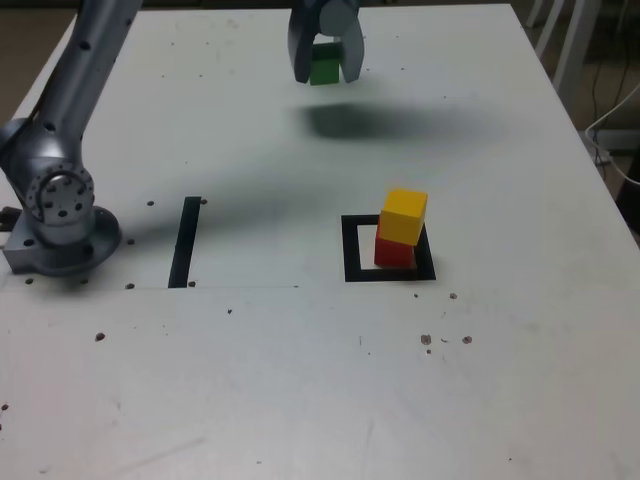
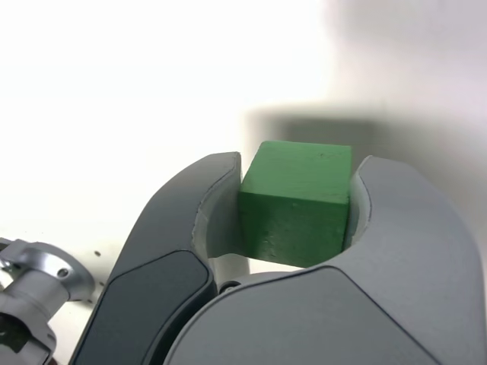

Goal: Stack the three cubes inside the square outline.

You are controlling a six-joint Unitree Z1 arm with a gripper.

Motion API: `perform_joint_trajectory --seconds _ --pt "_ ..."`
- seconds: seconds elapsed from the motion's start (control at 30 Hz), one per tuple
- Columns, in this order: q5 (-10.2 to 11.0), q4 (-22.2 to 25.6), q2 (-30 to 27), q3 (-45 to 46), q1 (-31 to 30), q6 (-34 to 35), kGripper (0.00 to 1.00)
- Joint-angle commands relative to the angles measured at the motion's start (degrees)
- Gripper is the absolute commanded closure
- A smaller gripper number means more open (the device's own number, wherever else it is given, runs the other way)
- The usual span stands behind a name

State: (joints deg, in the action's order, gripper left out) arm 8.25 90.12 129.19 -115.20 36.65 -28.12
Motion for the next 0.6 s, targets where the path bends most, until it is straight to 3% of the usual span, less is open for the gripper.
perform_joint_trajectory --seconds 0.0,0.57 --pt "-0.24 1.66 -2.22 1.01 -2.22 0.17 0.7" --pt "-3.05 3.57 -10.63 7.66 -17.3 4.39 0.71"
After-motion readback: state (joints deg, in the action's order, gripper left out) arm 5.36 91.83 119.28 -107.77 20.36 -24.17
